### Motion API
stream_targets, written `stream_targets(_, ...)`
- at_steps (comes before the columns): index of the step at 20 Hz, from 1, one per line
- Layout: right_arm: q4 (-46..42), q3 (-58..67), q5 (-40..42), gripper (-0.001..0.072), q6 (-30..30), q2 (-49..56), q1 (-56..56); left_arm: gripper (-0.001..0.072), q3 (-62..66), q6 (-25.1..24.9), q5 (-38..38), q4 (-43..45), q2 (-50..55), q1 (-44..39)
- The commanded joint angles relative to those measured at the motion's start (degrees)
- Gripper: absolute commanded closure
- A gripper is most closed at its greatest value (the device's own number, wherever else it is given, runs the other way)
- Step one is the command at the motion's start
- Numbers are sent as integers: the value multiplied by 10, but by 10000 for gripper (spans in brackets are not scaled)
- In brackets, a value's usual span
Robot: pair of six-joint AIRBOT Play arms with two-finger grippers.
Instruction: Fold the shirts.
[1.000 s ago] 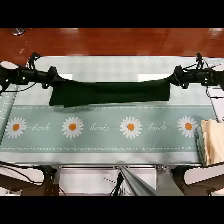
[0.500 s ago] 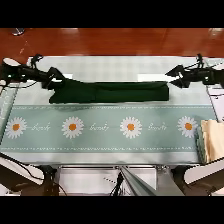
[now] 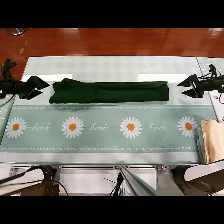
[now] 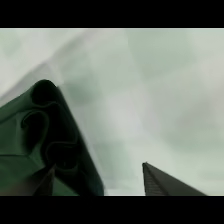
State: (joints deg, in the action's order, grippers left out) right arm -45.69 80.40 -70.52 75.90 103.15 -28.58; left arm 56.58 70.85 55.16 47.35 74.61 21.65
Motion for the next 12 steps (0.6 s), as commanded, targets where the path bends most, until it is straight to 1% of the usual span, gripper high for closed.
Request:
stream_targets(1, 73, -8, -2, 90, -33, 18, 21, 5, -103, -43, -76, -56, -97, -17)
stream_targets(2, 72, -8, 5, 90, -34, 19, 32, 6, -103, -43, -65, -57, -100, -23)
stream_targets(4, 65, -8, 12, 87, -31, 24, 49, 5, -103, -42, -67, -64, -99, -36)
stream_targets(11, 61, -8, 0, 88, -28, 57, 117, 6, -103, -42, -67, -71, -99, -70)
stream_targets(12, 63, -8, -5, 105, -28, 57, 130, 6, -103, -42, -67, -71, -99, -75)
